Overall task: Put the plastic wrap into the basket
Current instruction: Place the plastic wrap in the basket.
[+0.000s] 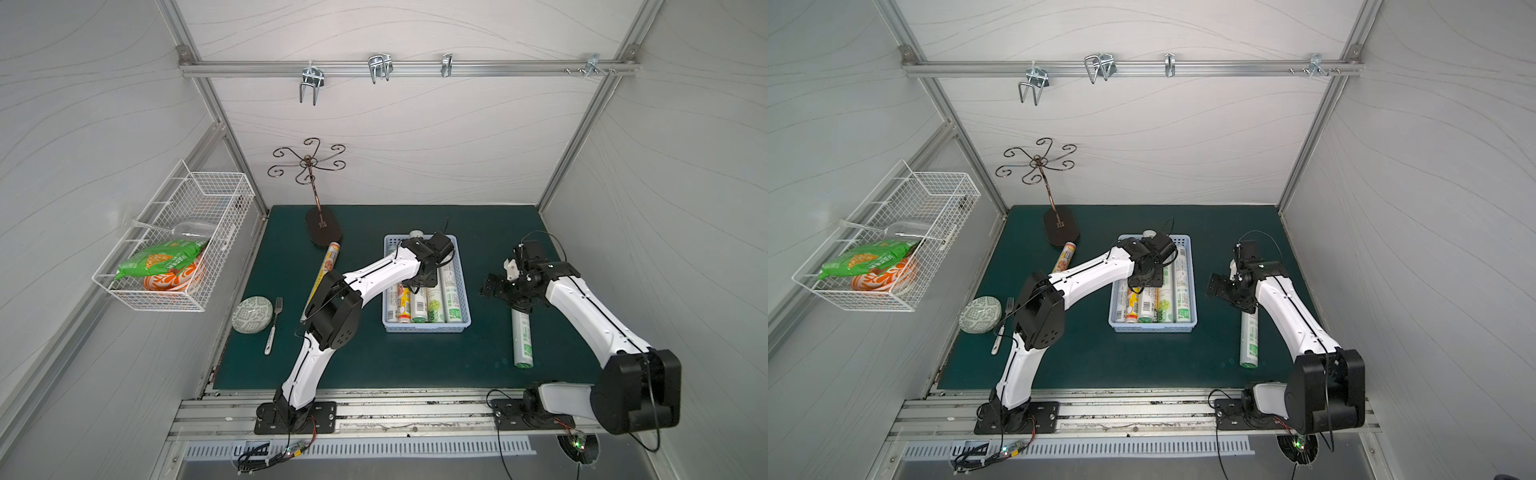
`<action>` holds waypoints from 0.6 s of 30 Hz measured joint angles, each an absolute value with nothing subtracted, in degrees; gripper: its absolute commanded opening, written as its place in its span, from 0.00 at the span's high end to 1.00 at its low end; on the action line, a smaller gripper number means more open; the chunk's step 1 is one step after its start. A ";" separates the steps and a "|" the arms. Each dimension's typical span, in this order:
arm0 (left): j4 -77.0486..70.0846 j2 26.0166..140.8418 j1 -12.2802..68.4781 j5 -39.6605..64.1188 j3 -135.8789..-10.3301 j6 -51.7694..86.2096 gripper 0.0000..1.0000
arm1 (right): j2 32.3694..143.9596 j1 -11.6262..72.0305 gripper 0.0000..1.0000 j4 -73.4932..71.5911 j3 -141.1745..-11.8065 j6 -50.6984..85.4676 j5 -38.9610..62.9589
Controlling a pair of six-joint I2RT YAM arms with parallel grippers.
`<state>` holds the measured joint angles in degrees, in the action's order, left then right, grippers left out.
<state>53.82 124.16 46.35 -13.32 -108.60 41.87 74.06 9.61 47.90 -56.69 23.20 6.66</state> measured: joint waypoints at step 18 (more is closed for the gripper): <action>53.08 120.84 46.61 -15.86 -107.74 39.18 0.28 | 70.67 6.31 0.01 45.36 -53.54 24.27 4.64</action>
